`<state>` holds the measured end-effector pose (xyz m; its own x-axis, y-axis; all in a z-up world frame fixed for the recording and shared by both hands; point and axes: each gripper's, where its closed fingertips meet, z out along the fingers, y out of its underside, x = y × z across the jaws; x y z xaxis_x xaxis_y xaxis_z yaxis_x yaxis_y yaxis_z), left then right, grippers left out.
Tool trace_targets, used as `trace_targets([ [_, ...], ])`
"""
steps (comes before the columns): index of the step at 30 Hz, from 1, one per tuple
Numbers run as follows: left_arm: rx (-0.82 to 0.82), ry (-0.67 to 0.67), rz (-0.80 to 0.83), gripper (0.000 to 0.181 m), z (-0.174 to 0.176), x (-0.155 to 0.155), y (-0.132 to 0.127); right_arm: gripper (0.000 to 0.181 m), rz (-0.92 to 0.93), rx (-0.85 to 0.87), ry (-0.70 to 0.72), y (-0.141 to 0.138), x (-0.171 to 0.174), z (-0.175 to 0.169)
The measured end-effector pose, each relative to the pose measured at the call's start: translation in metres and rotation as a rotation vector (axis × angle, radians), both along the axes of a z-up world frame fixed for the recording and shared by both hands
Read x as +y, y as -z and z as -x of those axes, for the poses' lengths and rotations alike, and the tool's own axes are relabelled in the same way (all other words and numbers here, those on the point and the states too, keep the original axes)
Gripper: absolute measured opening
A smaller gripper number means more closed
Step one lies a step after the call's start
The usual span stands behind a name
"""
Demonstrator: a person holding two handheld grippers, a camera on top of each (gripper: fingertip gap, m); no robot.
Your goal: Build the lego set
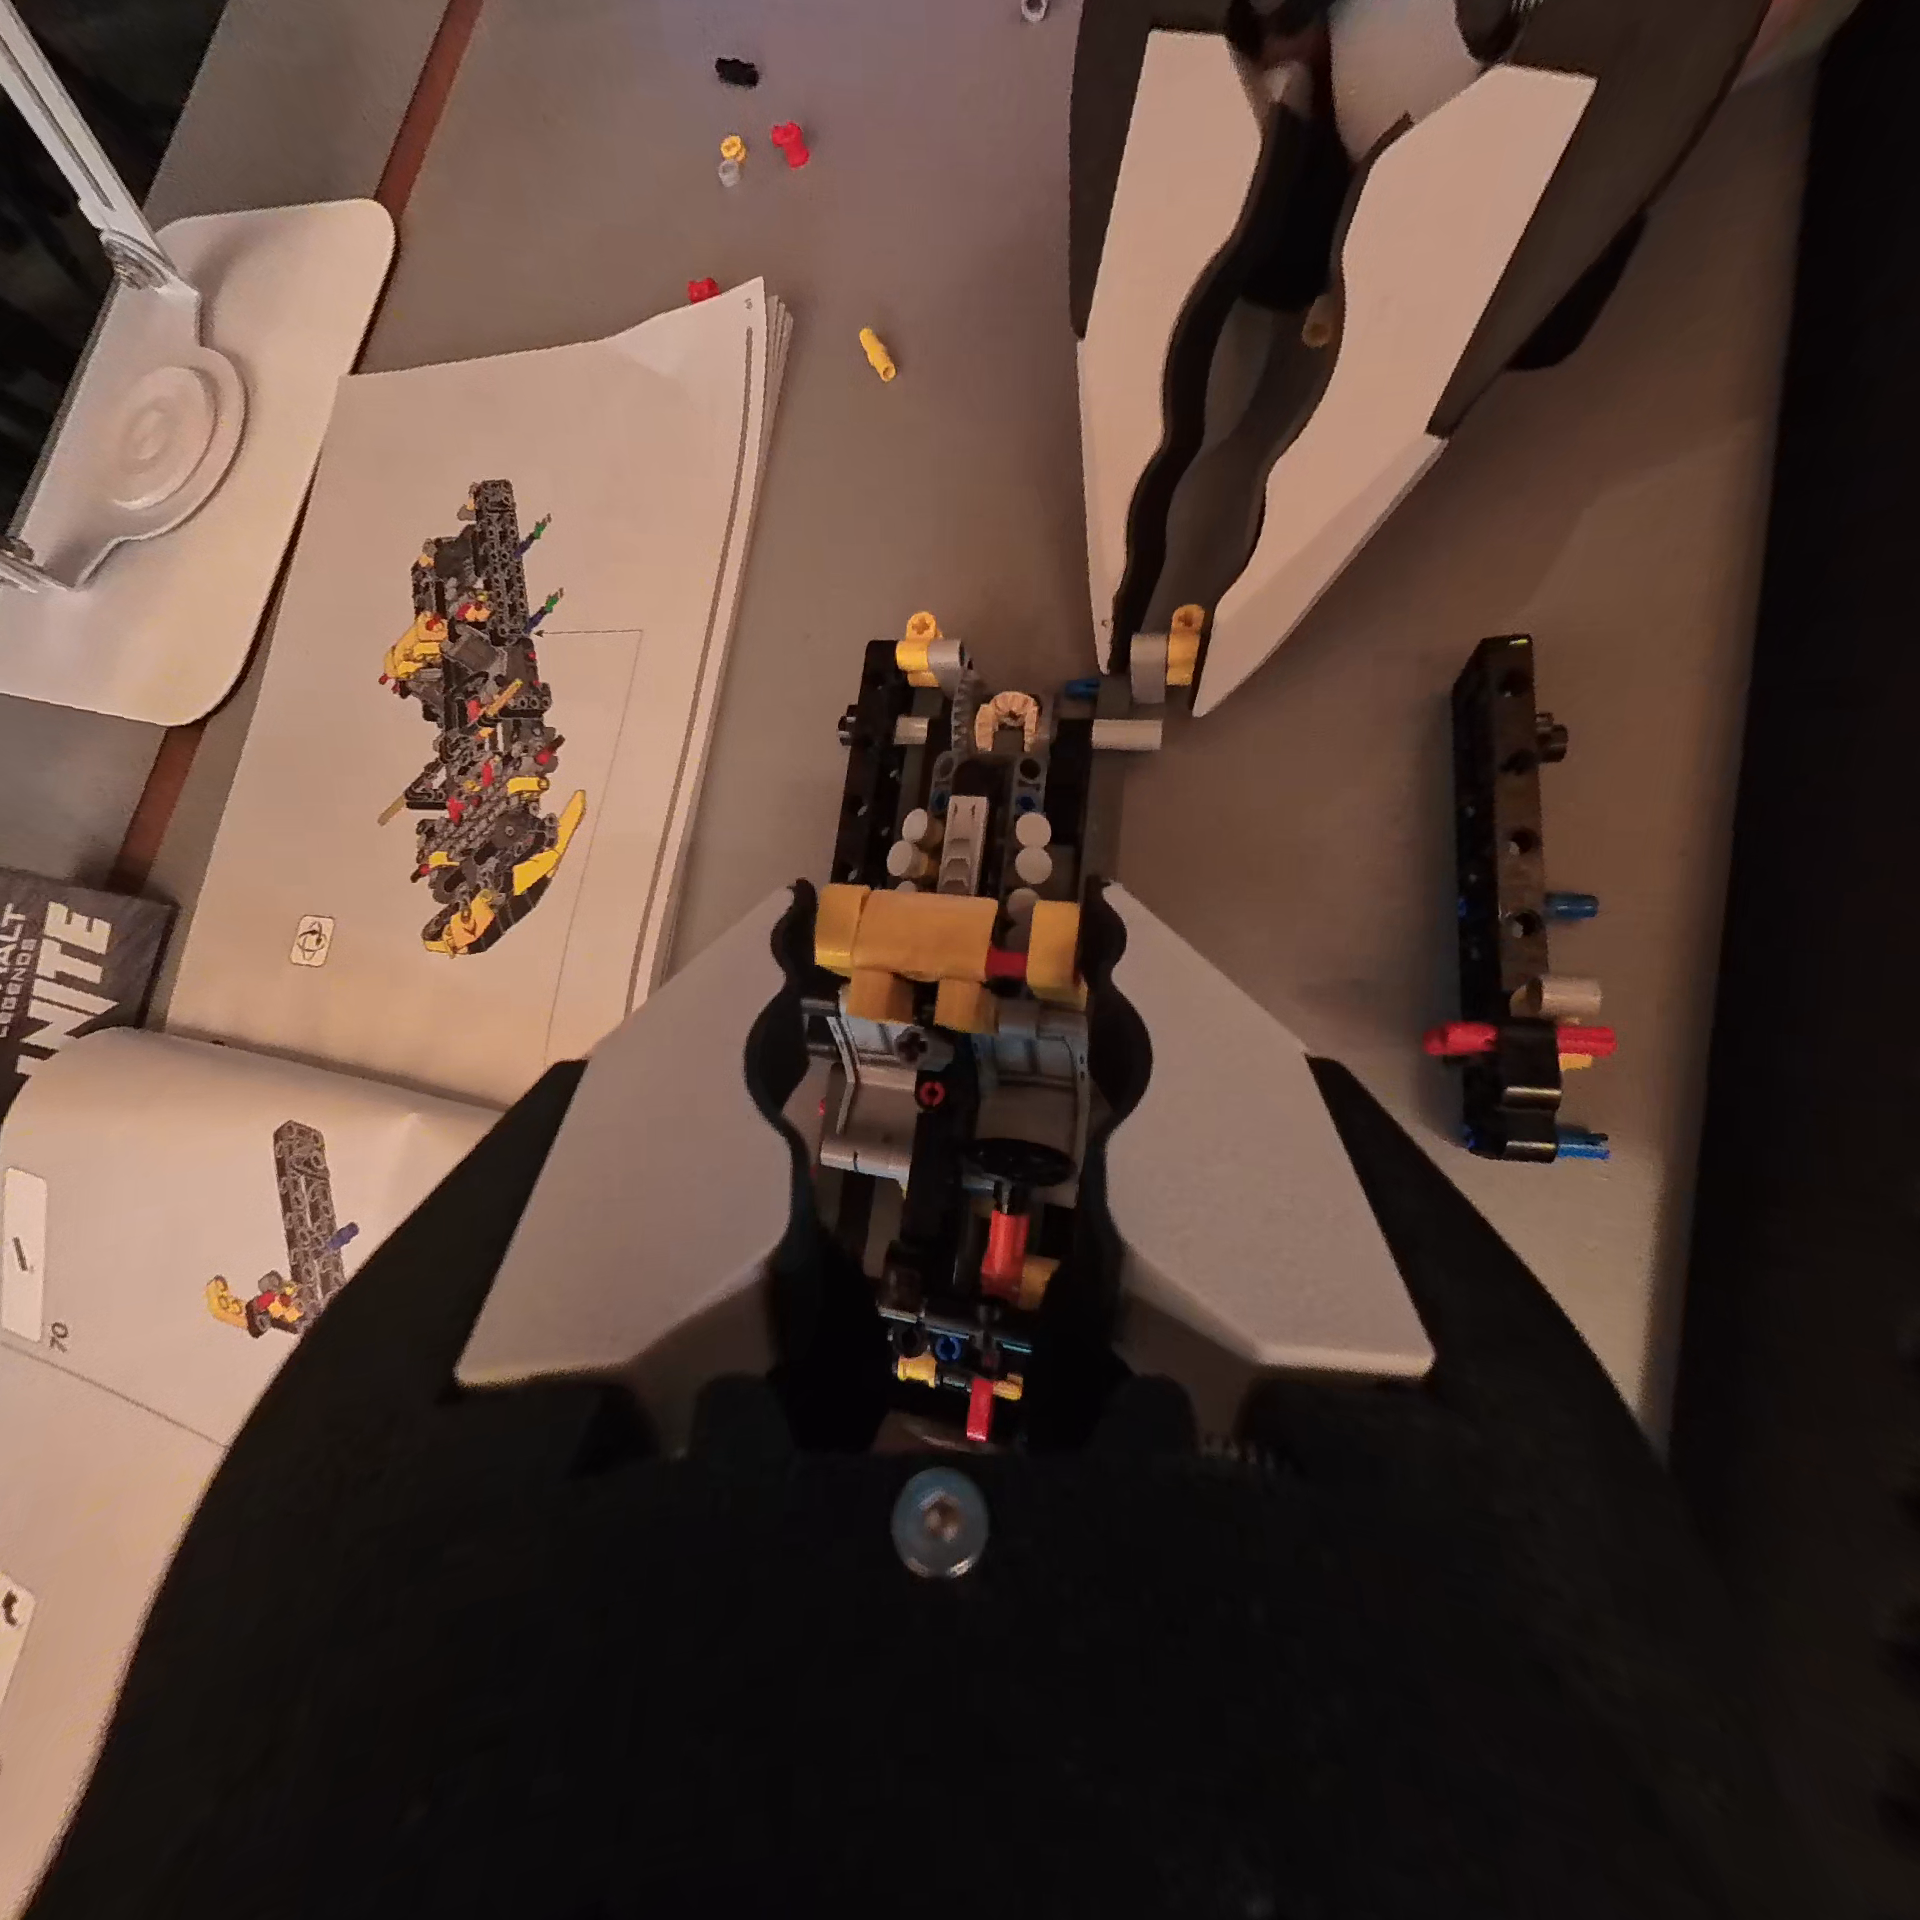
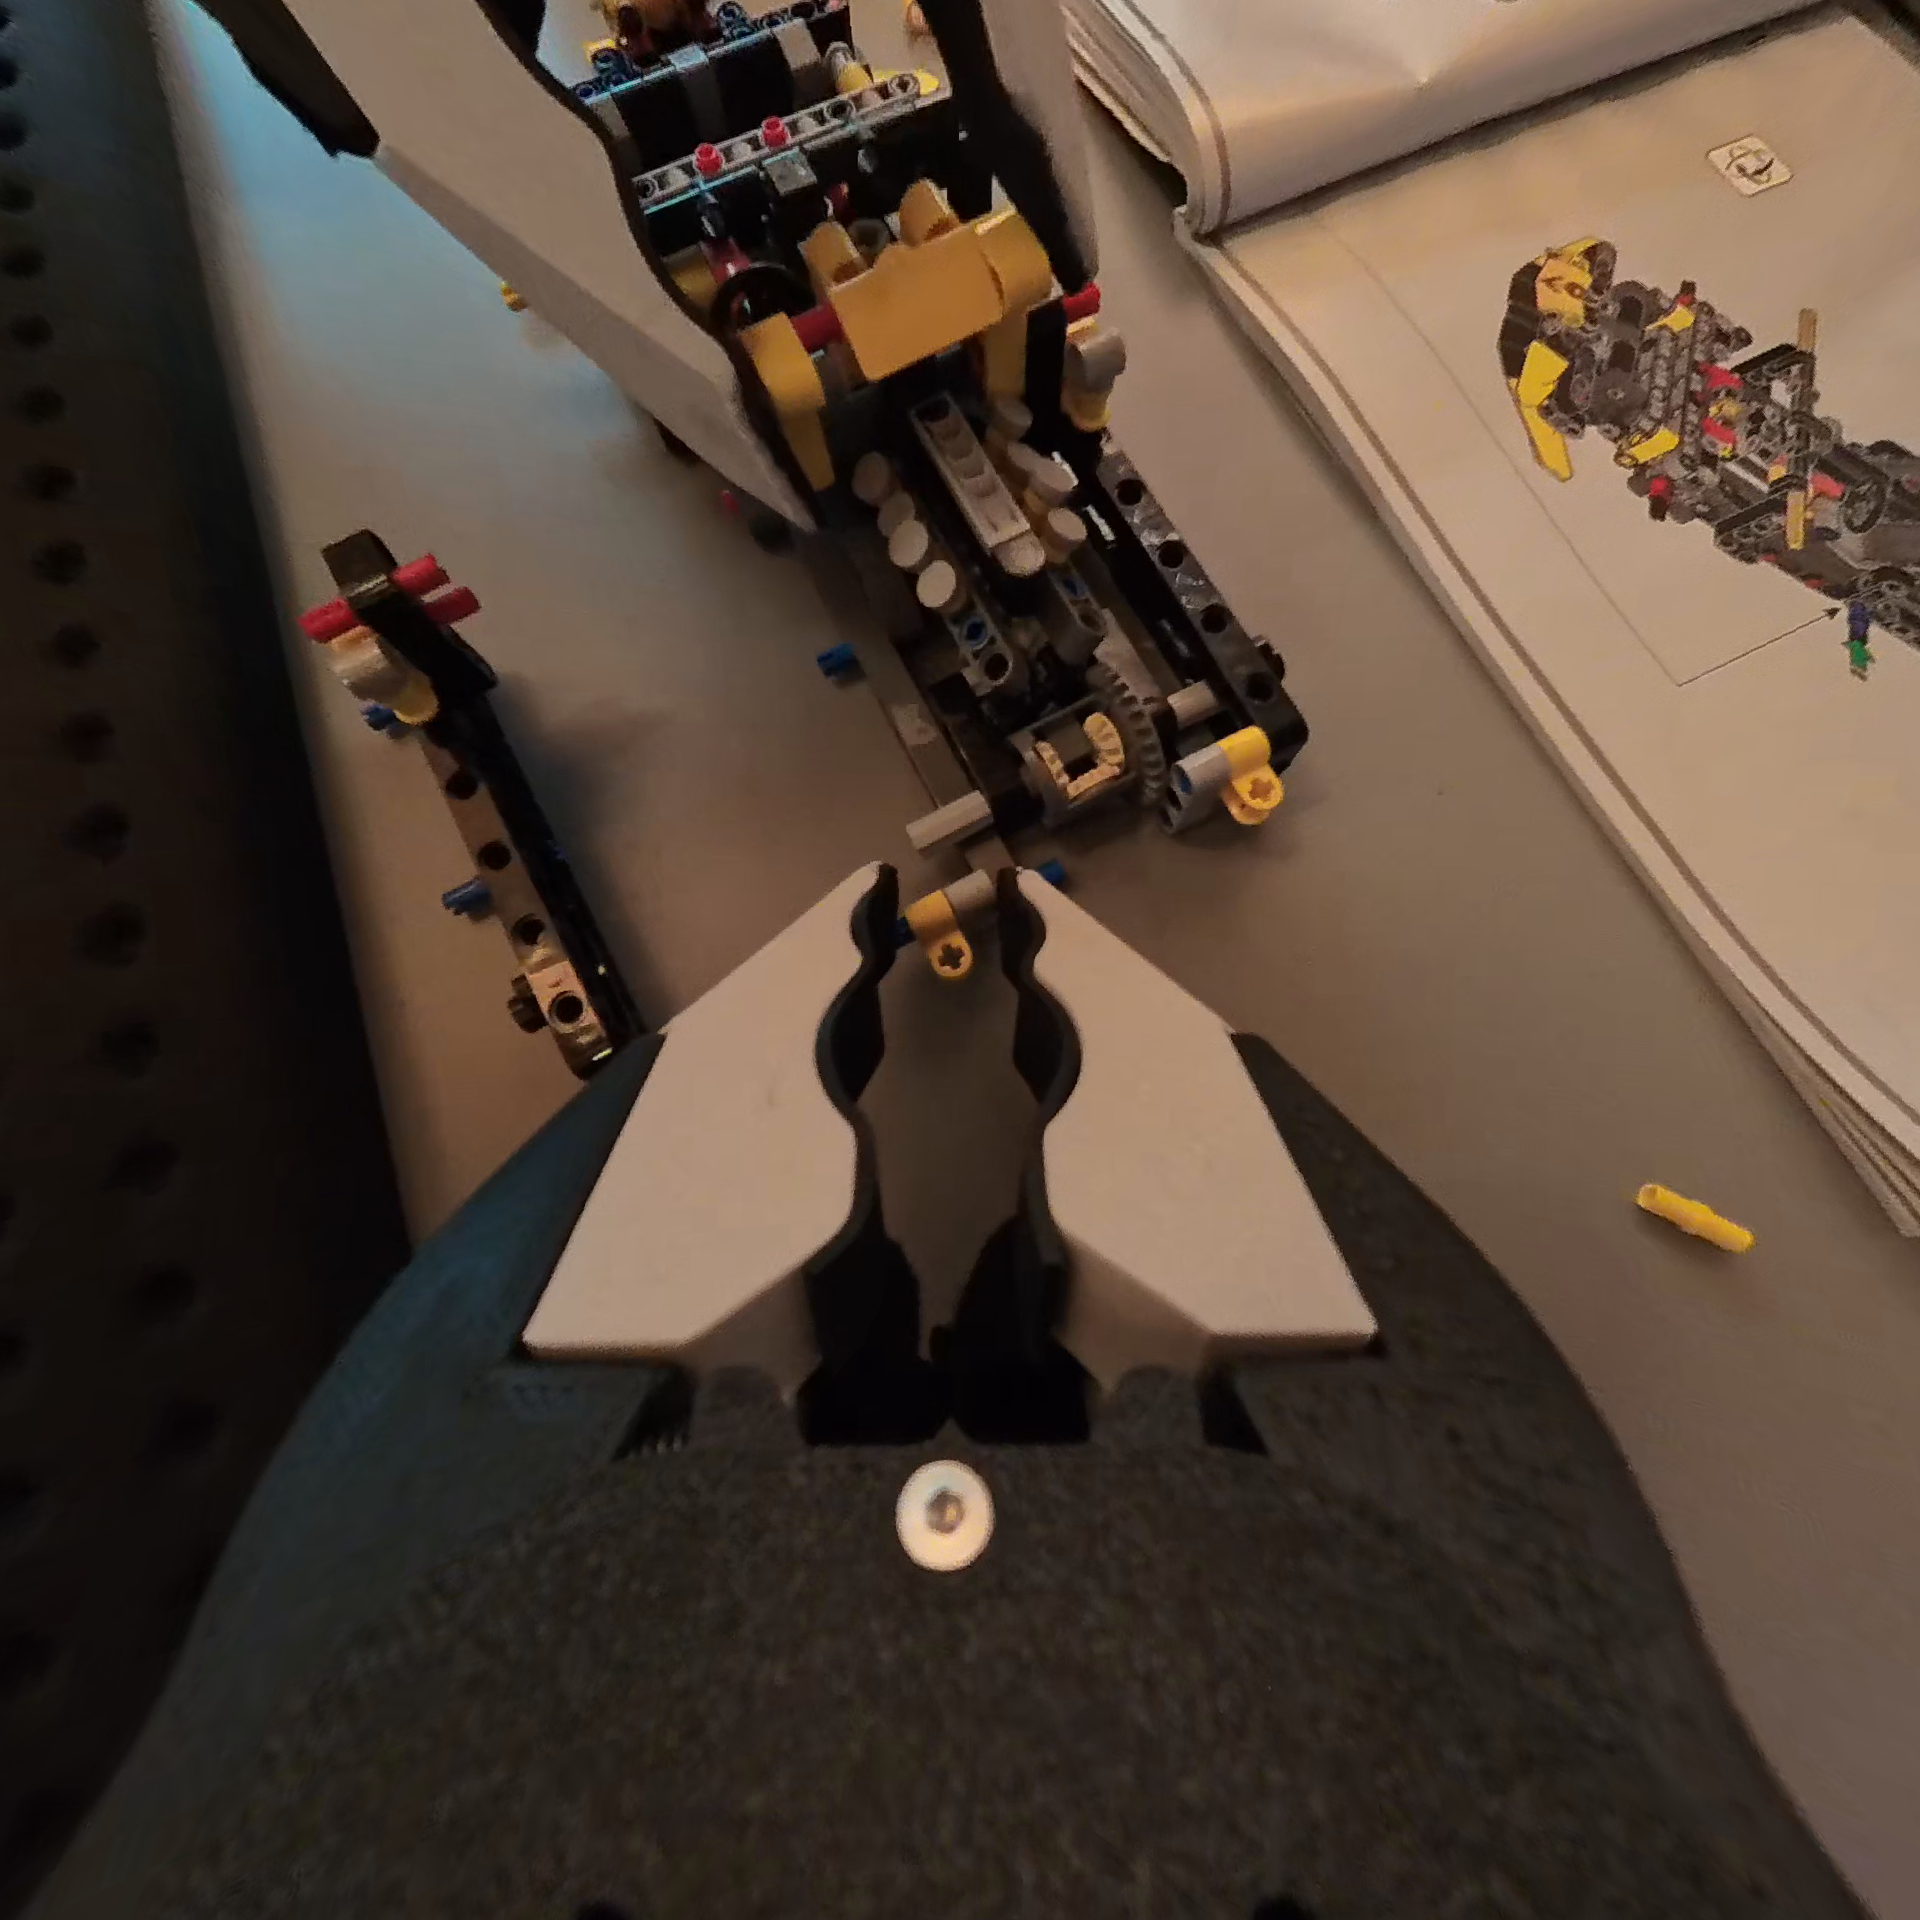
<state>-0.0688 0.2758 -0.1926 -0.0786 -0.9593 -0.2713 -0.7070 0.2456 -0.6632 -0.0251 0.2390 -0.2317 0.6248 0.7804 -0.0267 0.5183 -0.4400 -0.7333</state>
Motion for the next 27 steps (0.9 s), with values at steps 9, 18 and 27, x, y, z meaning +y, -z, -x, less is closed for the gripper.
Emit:
trace_targets([
  [9,-0.062,-0.024,0.024,0.052,-0.001,0.001,-0.001,0.022,-0.126,0.165,-0.055,-0.04,-0.021,0.018],
  [18,-0.096,-0.041,0.006,0.052,0.0,0.001,-0.001,0.019,-0.117,-0.121,-0.21,-0.001,-0.064,0.035],
  [27,-0.098,-0.046,-0.037,0.052,0.0,0.001,0.0,0.015,-0.184,-0.131,-0.099,0.0,-0.032,0.033],
])
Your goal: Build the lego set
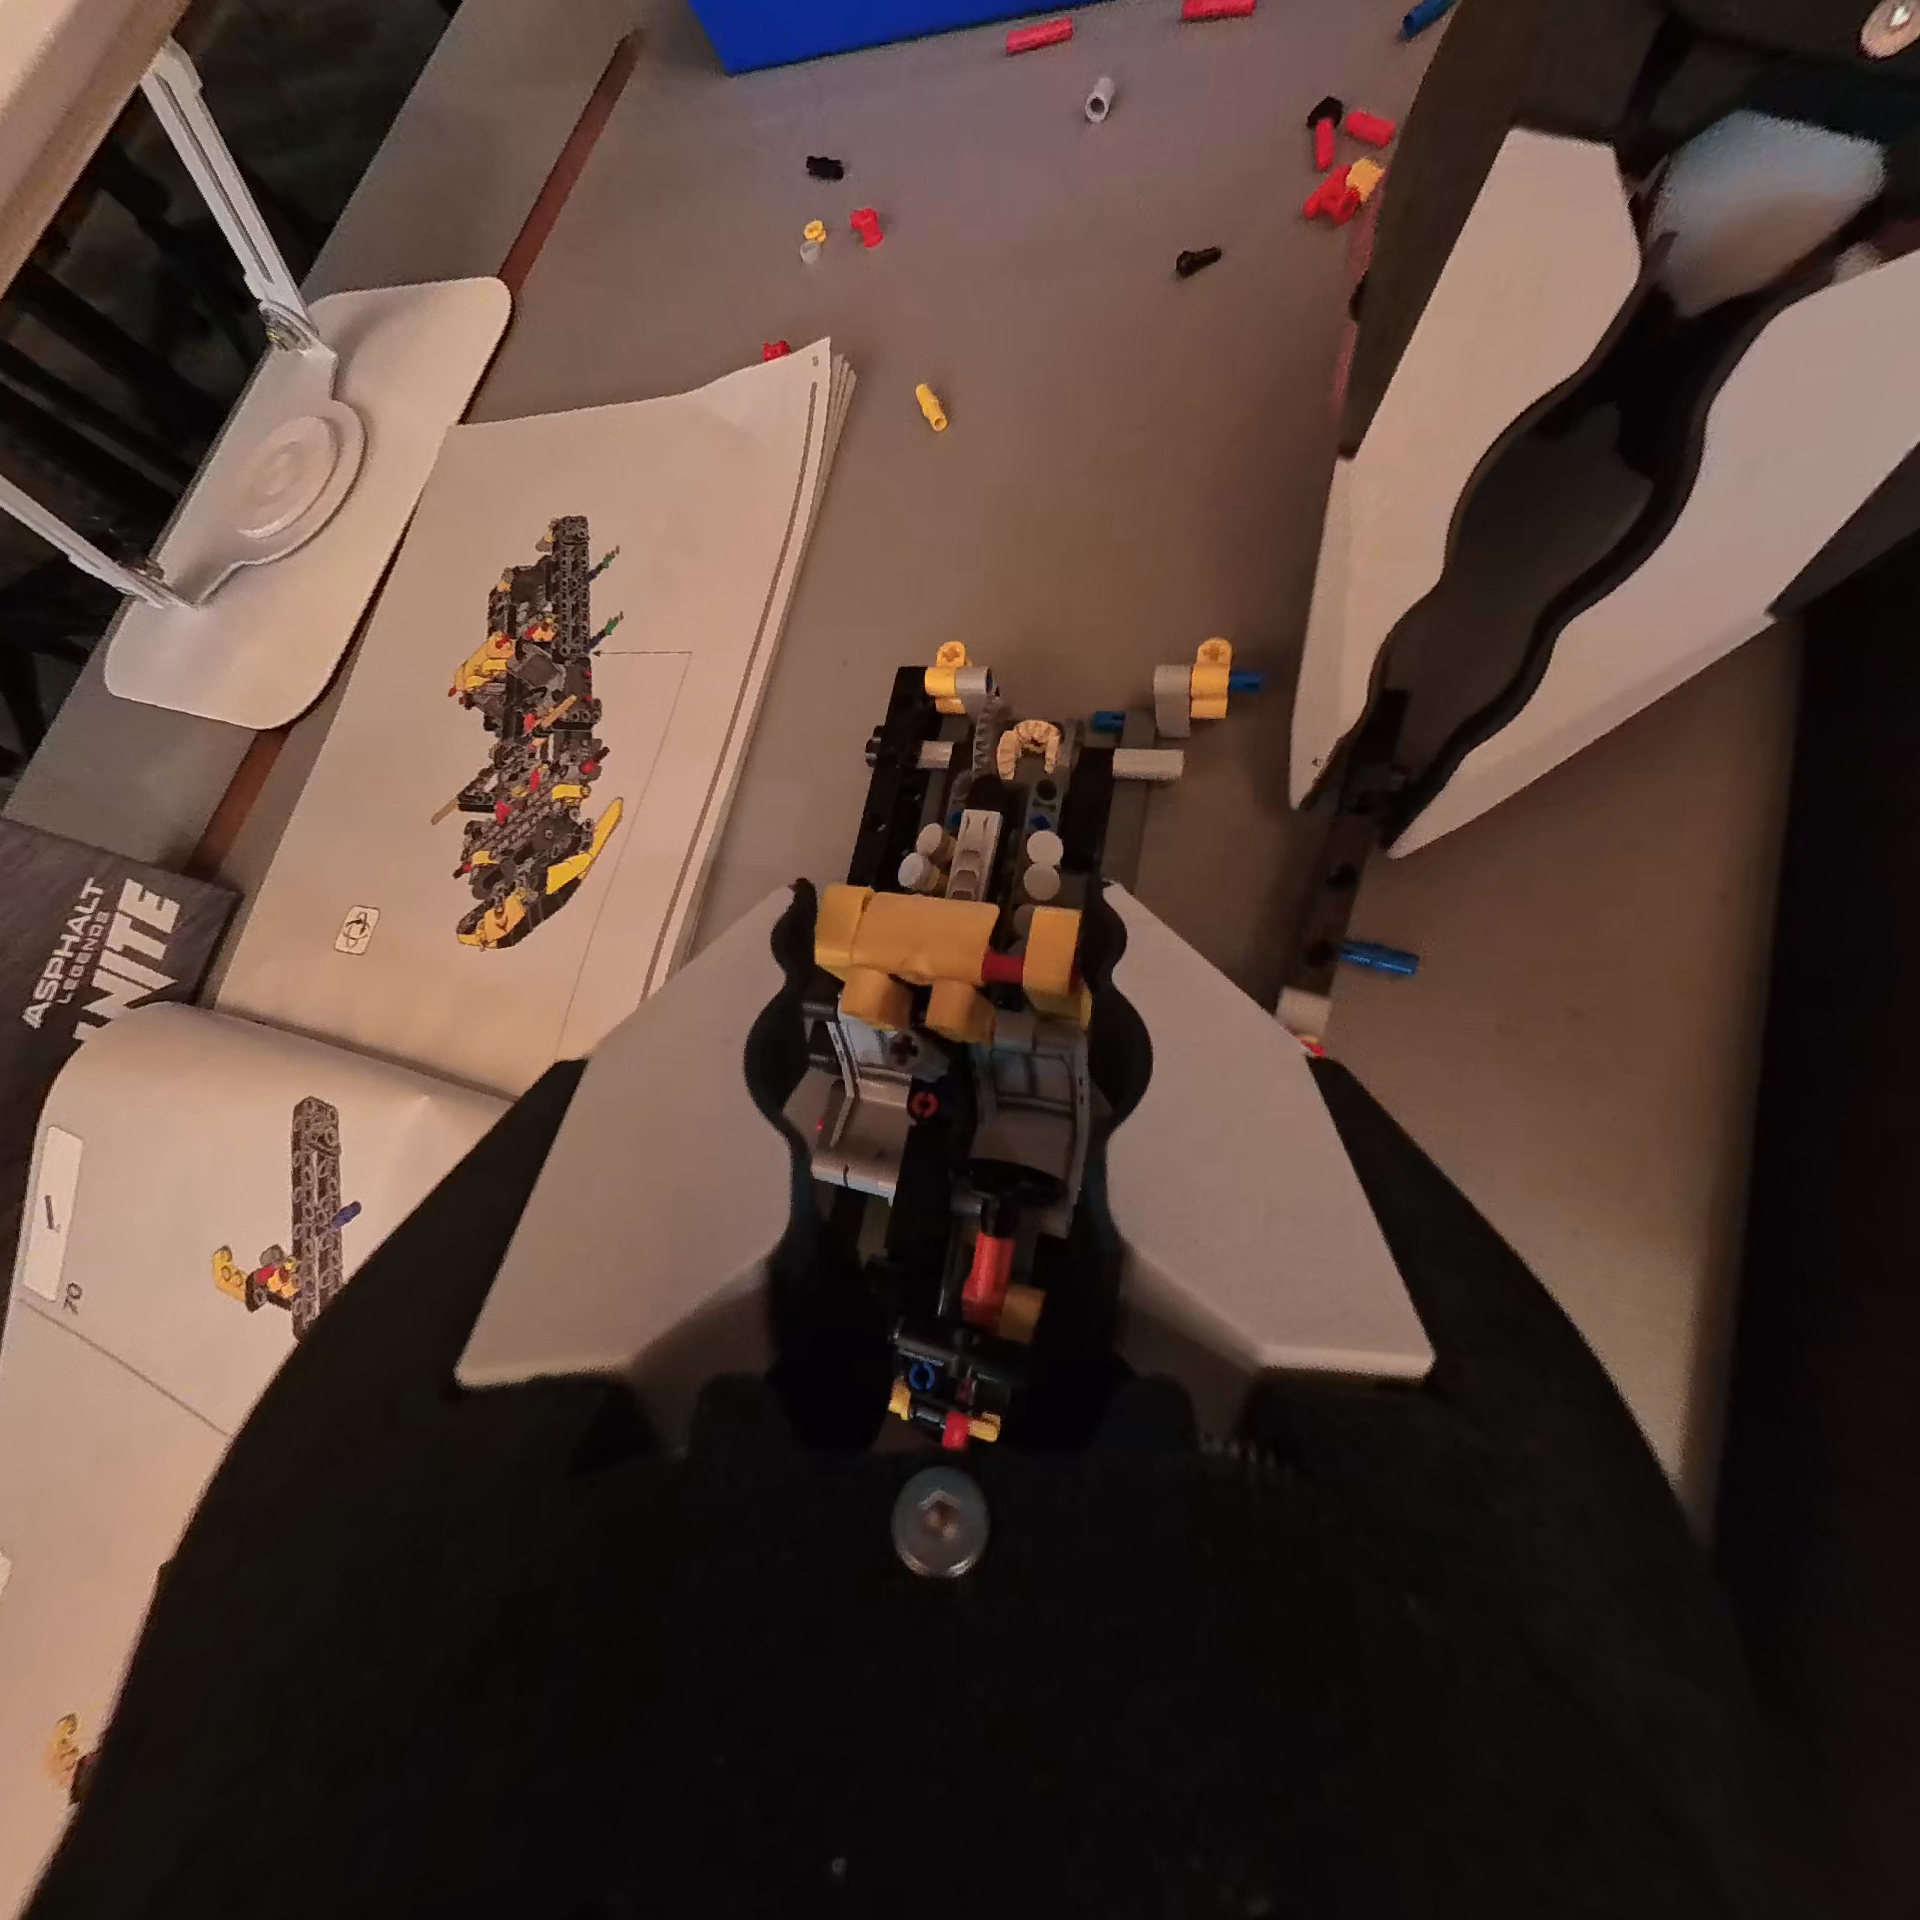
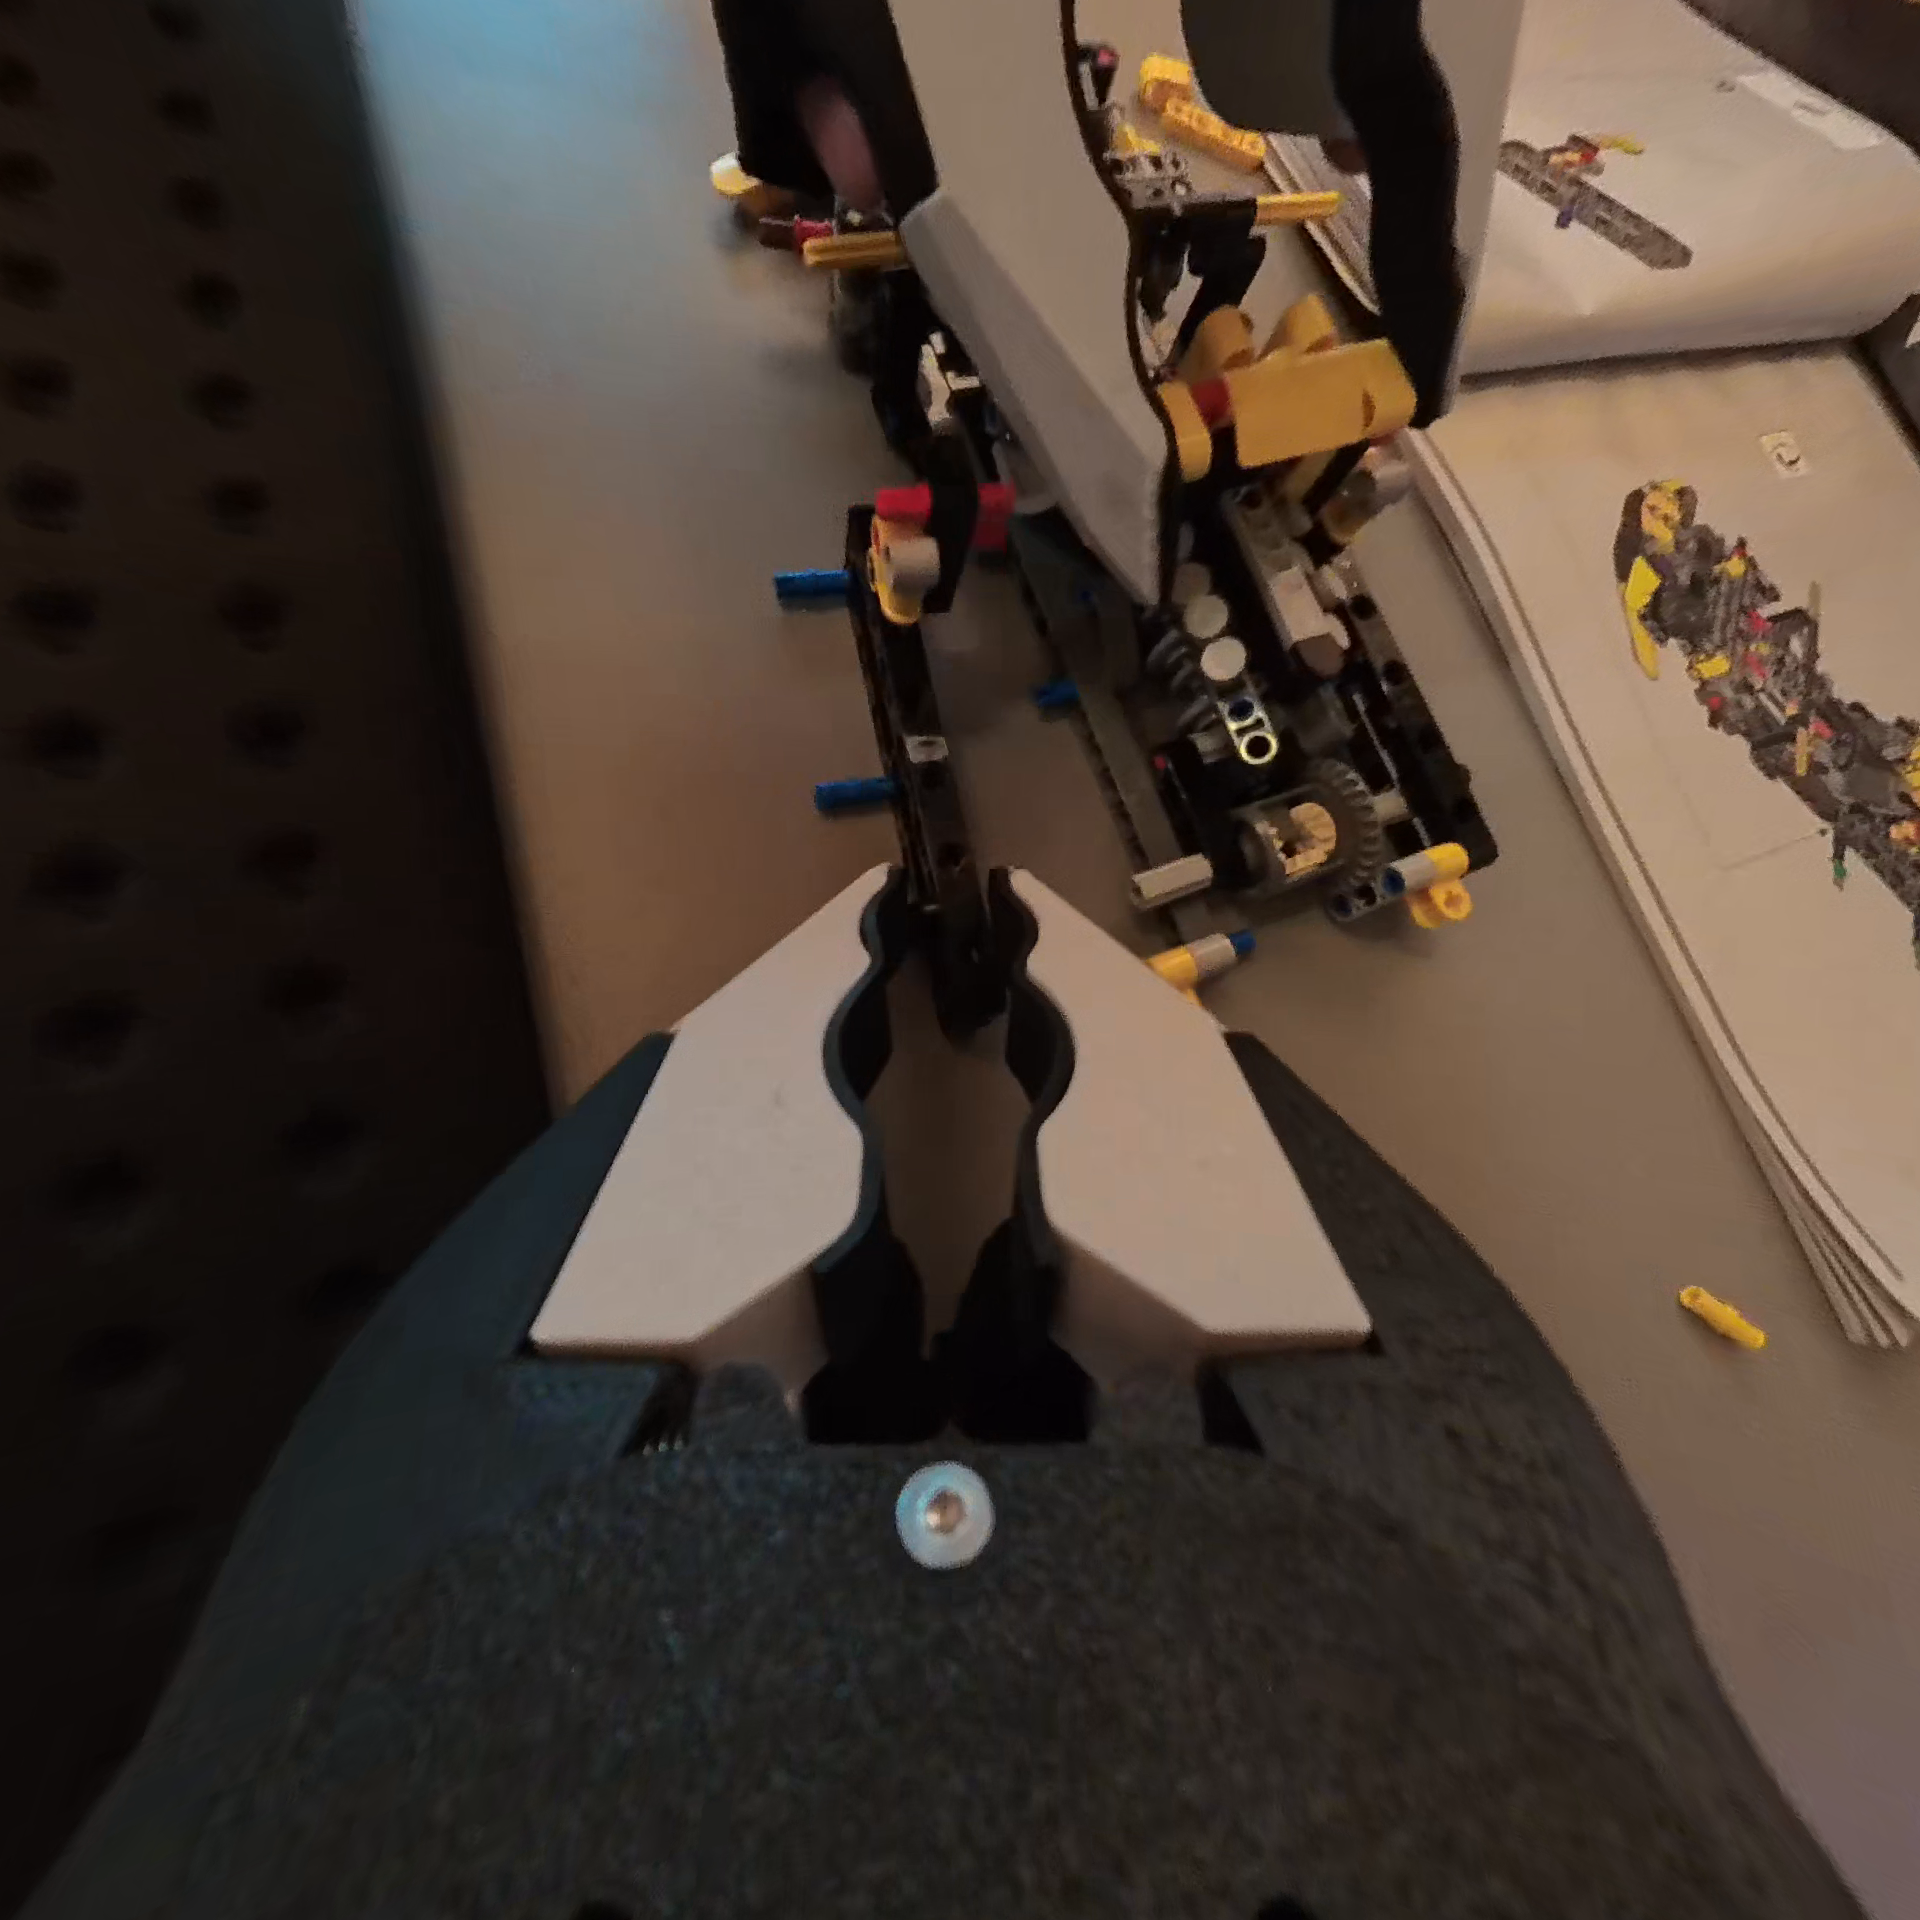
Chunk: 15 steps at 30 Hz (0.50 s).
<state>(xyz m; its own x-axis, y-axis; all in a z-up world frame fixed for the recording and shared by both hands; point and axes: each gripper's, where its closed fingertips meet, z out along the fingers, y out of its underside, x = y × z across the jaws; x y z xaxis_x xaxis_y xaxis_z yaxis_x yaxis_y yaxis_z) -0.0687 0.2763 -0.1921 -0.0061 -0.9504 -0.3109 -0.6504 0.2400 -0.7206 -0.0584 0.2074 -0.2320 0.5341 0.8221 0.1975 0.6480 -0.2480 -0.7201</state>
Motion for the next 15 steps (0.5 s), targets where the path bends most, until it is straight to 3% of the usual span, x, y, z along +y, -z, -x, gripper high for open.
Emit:
trace_targets([
  [13,-0.006,0.012,-0.003,0.052,0.002,0.0,0.0,0.015,-0.016,0.055,-0.01,-0.001,0.002,-0.015],
  [15,-0.004,0.012,-0.01,0.052,0.003,0.0,0.0,0.024,-0.028,0.056,-0.023,-0.003,0.0,-0.016],
])
